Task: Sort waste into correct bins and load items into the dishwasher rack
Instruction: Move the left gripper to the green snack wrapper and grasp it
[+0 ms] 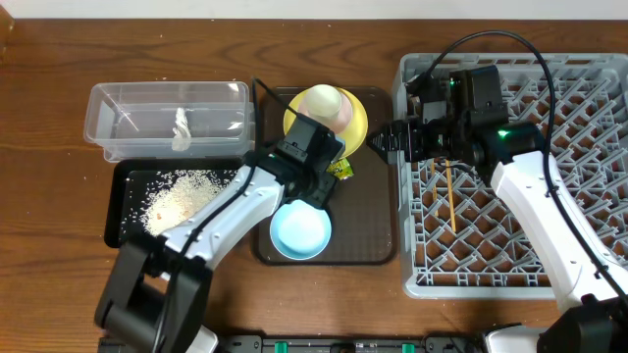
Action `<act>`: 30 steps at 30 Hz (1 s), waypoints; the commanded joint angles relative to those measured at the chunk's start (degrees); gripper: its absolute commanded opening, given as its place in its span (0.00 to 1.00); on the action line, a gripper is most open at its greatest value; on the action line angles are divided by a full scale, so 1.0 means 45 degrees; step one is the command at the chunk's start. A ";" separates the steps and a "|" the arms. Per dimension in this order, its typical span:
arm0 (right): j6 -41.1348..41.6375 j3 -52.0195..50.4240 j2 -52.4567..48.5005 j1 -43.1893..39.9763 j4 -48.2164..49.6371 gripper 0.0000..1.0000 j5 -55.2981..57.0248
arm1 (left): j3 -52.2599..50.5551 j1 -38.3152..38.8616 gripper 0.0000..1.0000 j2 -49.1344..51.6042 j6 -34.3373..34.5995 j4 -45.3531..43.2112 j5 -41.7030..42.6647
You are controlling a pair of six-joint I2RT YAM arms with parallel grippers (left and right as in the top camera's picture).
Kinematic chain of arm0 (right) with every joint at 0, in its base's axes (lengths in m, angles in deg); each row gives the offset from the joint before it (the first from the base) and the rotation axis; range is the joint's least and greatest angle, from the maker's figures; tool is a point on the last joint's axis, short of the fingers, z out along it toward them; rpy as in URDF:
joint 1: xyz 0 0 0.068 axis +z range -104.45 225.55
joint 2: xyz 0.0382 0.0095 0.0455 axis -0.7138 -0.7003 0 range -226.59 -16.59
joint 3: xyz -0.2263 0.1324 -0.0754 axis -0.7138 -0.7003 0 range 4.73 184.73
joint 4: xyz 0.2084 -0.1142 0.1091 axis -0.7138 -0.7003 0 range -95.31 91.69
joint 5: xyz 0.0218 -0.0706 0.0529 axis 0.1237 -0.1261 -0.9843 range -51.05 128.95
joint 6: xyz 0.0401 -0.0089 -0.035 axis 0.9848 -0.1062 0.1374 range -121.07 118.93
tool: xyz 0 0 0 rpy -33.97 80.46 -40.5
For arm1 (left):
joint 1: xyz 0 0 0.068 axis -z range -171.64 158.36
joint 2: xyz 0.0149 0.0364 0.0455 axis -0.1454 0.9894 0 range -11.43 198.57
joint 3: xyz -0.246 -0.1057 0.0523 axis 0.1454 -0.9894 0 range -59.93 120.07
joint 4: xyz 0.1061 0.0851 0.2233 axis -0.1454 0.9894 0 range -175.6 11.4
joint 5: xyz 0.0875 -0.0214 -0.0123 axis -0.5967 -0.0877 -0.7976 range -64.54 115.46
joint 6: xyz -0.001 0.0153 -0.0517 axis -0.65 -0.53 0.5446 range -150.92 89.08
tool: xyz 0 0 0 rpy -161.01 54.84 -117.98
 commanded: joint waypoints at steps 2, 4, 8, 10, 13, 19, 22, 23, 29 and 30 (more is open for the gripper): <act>0.0044 0.0146 0.0117 0.0087 0.0005 0.99 -0.0165 | -0.0073 -0.0010 0.56 0.0724 -0.0928 -0.0505 -0.0418; 0.0044 0.0146 0.0117 0.0087 0.0005 0.99 -0.0165 | -0.0073 -0.0010 0.56 0.1001 -0.0928 -0.0811 -0.0413; 0.0044 0.0146 0.0117 0.0087 0.0005 0.99 -0.0165 | -0.0073 -0.0010 0.56 0.1472 -0.0928 -0.1345 -0.0423; 0.0044 0.0146 0.0117 0.0087 0.0005 0.99 -0.0165 | -0.0073 -0.0010 0.56 0.1622 -0.0928 -0.1671 -0.0544; 0.0044 0.0146 0.0117 0.0087 0.0005 0.99 -0.0165 | -0.0073 -0.0010 0.56 0.1705 -0.0923 -0.2147 -0.0602; 0.0044 0.0146 0.0117 0.0087 0.0005 0.99 -0.0165 | -0.0083 -0.0010 0.56 0.1851 -0.0923 -0.2302 -0.0597; 0.0044 0.0146 0.0117 0.0087 0.0005 0.99 -0.0165 | -0.0083 -0.0010 0.56 0.2127 -0.0918 -0.2322 -0.0593; 0.0044 0.0146 0.0117 0.0087 0.0005 0.99 -0.0165 | -0.0083 -0.0010 0.56 0.2225 -0.0918 -0.2322 -0.0593; 0.0044 0.0146 0.0117 0.0087 0.0005 0.99 -0.0165 | -0.0083 -0.0010 0.56 0.2647 -0.0918 -0.2322 -0.0593; 0.0044 0.0146 0.0117 0.0087 0.0005 0.99 -0.0165 | -0.0083 -0.0010 0.55 0.2657 -0.0918 -0.2322 -0.0597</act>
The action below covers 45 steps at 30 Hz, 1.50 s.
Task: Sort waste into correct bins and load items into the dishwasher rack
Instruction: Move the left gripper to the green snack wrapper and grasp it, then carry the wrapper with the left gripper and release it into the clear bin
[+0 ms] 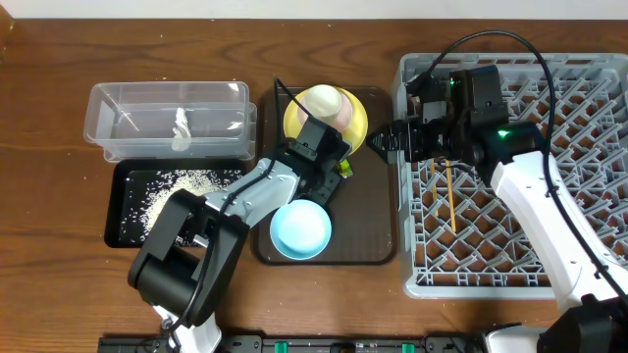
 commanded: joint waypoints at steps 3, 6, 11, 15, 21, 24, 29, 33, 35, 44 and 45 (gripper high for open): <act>0.0044 0.0146 0.0117 0.0087 0.0005 0.99 -0.0165 | -0.0078 -0.0010 0.45 0.0287 -0.0170 0.0073 -0.0146; 0.0044 0.0151 0.0117 0.0087 0.0005 0.99 -0.0165 | -0.0078 -0.0010 0.30 0.0287 -0.0170 0.0083 -0.0146; 0.0044 0.0146 0.0117 0.0087 0.0005 0.99 -0.0165 | -0.0073 -0.0010 0.15 0.0262 -0.0165 0.0078 -0.0146; 0.0049 0.0146 0.0117 0.0087 0.0005 0.99 -0.0165 | -0.0073 -0.0010 0.07 0.0000 -0.0165 0.0117 -0.0151; 0.0044 0.0146 0.0117 0.0087 0.0005 0.99 -0.0165 | -0.0073 -0.0010 0.06 -0.1253 -0.0160 0.0272 -0.0155; 0.0044 0.0146 0.0117 0.0087 0.0005 0.99 -0.0165 | -0.0073 -0.0024 0.06 -0.2079 -0.0160 0.0505 -0.0330; 0.0044 0.0146 0.0117 0.0087 0.0005 0.99 -0.0165 | -0.0073 -0.0039 0.06 -0.3623 -0.0160 0.1039 -0.1656; 0.0044 0.0146 0.0117 0.0087 0.0005 0.99 -0.0165 | -0.0073 -0.0117 0.08 -0.4949 -0.0165 0.1069 -0.2511; 0.0044 0.0151 0.0117 0.0087 0.0005 0.99 -0.0165 | -0.0073 -0.0291 0.10 -0.5537 -0.0160 0.0908 -0.2992; 0.0044 0.0146 0.0117 0.0087 0.0005 0.99 -0.0165 | -0.0073 -0.2414 0.14 -0.6309 -0.0155 -0.0423 -0.4454; 0.0044 0.0146 0.0117 0.0087 0.0005 0.99 -0.0165 | -0.0073 -0.2749 0.14 -0.6222 -0.0151 -0.0675 -0.4449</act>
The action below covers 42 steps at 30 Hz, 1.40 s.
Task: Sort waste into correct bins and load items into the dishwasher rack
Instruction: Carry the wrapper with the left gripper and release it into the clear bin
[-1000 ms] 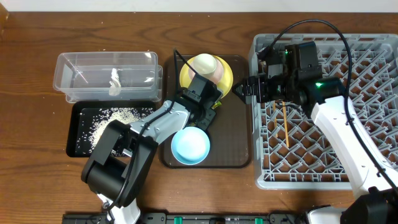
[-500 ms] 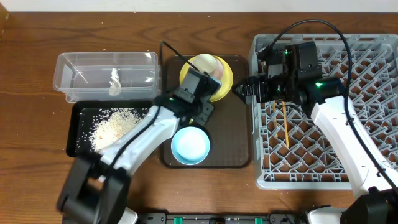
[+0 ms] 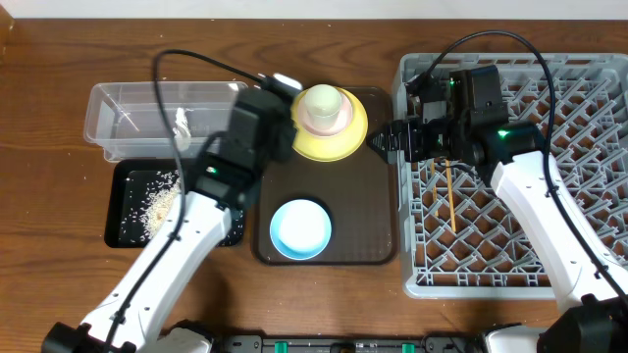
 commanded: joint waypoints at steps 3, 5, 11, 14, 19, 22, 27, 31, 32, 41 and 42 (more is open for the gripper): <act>0.0044 0.0151 0.0117 0.0083 0.0010 0.99 -0.0165 | -0.0058 -0.1613 0.14 0.0486 -0.0068 -0.1044 -0.0636; 0.0044 0.0146 0.0117 0.0083 0.0010 0.99 -0.0165 | -0.0058 -0.2152 0.14 0.0748 0.0039 -0.1394 -0.0636; 0.0044 0.0146 0.0117 0.0083 0.0010 0.99 -0.0165 | -0.0058 -0.3361 0.17 0.2055 0.0311 -0.2025 -0.0554; 0.0044 0.0146 0.0117 0.0083 0.0010 0.99 -0.0165 | -0.0058 -0.3672 0.17 0.2856 0.0301 -0.2419 -0.0539; 0.0044 0.0151 0.0117 0.0083 0.0010 0.99 -0.0165 | -0.0058 -0.4012 0.17 0.3609 0.0301 -0.3089 -0.0539; 0.0044 0.0146 0.0117 0.0083 0.0010 0.99 -0.0165 | -0.0058 -0.4027 0.17 0.3604 0.0301 -0.3036 -0.0544; 0.0044 0.0146 0.0117 0.0083 0.0010 0.99 -0.0165 | -0.0058 -0.4027 0.17 0.3604 0.0311 -0.2506 -0.0539; 0.0044 0.0146 0.0117 0.0083 0.0010 0.99 -0.0165 | -0.0063 -0.4027 0.17 0.3609 0.0602 -0.1885 -0.0534; 0.0044 0.0146 0.0117 0.0083 0.0010 0.99 -0.0165 | -0.0063 -0.4027 0.17 0.3609 0.0597 -0.1812 -0.0534; 0.0044 0.0146 0.0117 0.0083 0.0010 0.99 -0.0165 | -0.0058 -0.4027 0.39 0.3555 0.0593 -0.2069 -0.0539; 0.0044 0.0146 0.0117 0.0083 0.0010 0.99 -0.0165 | -0.0058 -0.4027 0.41 0.3492 0.0597 -0.2171 -0.0539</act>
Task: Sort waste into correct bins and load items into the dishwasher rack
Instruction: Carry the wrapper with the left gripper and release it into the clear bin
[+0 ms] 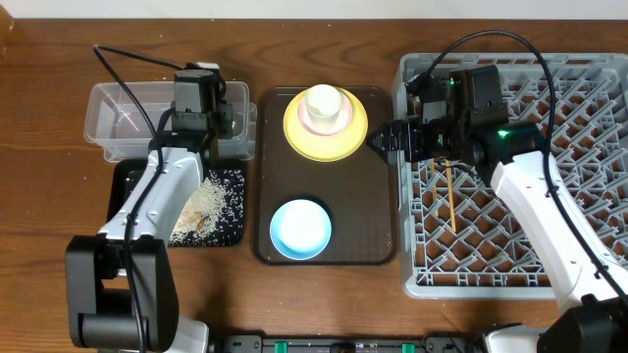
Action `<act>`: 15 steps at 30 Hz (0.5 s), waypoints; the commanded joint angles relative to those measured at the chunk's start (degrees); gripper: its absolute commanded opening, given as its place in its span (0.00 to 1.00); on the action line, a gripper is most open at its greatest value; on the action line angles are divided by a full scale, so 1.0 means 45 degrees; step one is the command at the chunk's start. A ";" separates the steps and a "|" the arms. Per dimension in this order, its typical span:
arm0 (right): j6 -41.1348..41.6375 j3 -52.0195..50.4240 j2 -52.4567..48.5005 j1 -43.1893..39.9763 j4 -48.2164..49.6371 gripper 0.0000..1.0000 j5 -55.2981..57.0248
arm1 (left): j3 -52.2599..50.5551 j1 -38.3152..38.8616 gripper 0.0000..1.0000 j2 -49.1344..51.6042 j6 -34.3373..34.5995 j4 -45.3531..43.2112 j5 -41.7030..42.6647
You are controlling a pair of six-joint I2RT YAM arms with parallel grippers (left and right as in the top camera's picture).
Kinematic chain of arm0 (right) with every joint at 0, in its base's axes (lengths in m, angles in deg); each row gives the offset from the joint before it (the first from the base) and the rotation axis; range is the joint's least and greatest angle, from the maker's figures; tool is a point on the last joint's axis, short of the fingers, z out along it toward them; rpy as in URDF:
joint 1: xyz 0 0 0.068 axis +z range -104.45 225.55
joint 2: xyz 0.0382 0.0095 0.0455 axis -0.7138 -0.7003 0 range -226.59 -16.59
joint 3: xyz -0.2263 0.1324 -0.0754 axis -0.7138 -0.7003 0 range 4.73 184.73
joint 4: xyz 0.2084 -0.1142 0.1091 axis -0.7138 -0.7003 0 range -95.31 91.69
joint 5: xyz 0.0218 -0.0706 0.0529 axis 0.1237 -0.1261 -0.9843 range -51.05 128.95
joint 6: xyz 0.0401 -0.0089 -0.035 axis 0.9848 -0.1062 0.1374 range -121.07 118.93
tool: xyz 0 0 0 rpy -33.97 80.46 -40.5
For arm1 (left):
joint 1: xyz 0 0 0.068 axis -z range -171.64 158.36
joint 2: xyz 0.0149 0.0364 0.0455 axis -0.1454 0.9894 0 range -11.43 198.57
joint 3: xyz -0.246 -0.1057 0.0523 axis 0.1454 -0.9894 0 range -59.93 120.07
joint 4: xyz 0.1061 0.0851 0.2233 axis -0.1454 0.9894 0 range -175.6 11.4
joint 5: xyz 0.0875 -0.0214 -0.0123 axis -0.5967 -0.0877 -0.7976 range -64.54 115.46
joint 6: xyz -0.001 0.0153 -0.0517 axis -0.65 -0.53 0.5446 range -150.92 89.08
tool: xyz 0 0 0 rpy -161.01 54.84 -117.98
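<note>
My left gripper [218, 125] hangs over the right end of the clear plastic bin [132, 123]; its fingers are hidden under the wrist, and no wrapper shows. A black tray [226, 221] with spilled rice [201, 204] lies just in front of the bin. On the brown serving tray [368, 235] stand a yellow plate [343, 137] carrying a pale cup [323, 106], and a light blue bowl [299, 228]. My right gripper [375, 142] hovers at the tray's right edge beside the plate, its fingers drawn to a point with nothing in them.
The grey dishwasher rack [549, 78] fills the right side, with wooden chopsticks [450, 201] lying in it. My right arm crosses above the rack. Cables trail over the bin and behind the tray. Bare wooden table [49, 196] lies at the left.
My left arm has swung left, from over the gap between the bin and the plate to over the bin's right end. The rice tray shows more fully. The right arm has not moved.
My left gripper was down at a small green-yellow packet on the brown tray, between the plate and the blue bowl, at the two oldest moments. Then the packet was gone from the tray and the arm was raised near the bin. Now the arm is over the bin.
</note>
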 commanded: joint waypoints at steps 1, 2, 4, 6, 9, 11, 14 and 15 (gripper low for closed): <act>0.0044 0.0146 0.0117 0.0087 0.0005 0.99 -0.0165 | -0.0044 -0.0044 0.42 -0.0296 0.0126 -0.0257 -0.0063; 0.0044 0.0146 0.0117 0.0087 0.0005 0.99 -0.0165 | -0.0024 -0.0039 0.42 -0.0495 0.0136 -0.0316 -0.0058; 0.0044 0.0146 0.0117 0.0087 0.0005 0.99 -0.0165 | 0.0049 -0.0039 0.43 -0.0971 0.0602 -0.0325 -0.0058; 0.0044 0.0146 0.0117 0.0087 0.0005 0.99 -0.0165 | 0.0073 -0.0044 0.43 -0.1700 0.1681 -0.0233 -0.0058; 0.0049 0.0146 0.0117 0.0087 0.0005 0.99 -0.0165 | 0.0078 -0.0063 0.42 -0.3070 0.3356 0.0253 0.0777; 0.0044 0.0146 0.0117 0.0087 0.0005 0.99 -0.0165 | 0.0233 -0.0146 0.42 -0.3818 0.3385 0.0607 0.2739; 0.0044 0.0146 0.0117 0.0087 0.0005 0.99 -0.0165 | 0.1015 -0.0369 0.42 -0.4430 0.4425 0.2084 0.4201; 0.0044 0.0146 0.0117 0.0087 0.0005 0.99 -0.0165 | 0.1462 -0.0491 0.42 -0.4459 0.4614 0.2846 0.4541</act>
